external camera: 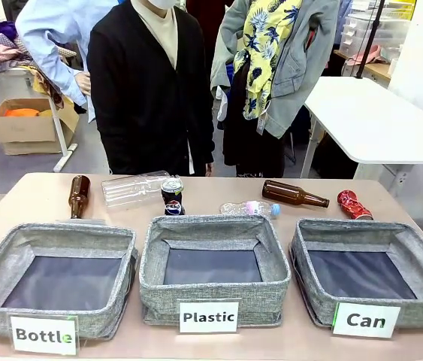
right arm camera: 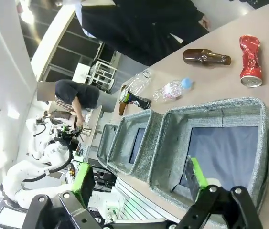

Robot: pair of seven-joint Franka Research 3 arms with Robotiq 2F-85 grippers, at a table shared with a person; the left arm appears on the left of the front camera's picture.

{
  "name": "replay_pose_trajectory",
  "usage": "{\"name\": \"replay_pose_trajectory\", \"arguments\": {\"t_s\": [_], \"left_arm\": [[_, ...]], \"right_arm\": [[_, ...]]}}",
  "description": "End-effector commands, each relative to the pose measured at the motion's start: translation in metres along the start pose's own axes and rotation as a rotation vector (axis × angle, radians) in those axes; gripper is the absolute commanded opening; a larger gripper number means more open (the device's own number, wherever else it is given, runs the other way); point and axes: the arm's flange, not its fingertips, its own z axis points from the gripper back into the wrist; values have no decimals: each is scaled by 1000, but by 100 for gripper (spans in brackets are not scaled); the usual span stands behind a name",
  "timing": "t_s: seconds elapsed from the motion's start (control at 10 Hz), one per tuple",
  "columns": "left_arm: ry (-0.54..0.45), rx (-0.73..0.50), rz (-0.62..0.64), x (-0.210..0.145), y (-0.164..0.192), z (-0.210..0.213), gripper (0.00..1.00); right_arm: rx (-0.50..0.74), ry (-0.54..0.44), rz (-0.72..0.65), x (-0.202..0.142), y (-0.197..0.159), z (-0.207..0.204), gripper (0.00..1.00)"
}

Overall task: Sort the can waste into the basket.
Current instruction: Pick up the can waste from the table and place it in the right Fabric basket.

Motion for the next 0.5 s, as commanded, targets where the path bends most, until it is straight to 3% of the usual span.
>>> {"name": "replay_pose_trajectory", "arguments": {"t_s": [0.0,0.2,0.4], "left_arm": [[-6,-16,-14,2,1,-1,100],[-6,-16,-14,2,1,-1,100],[-6,-16,-14,2,1,-1,100]], "right_arm": [[19,-18,30,2,-1,-2,100],[1,-2,0,0,0,0,100],[-182,77,60,23,31,-38,100]]}}
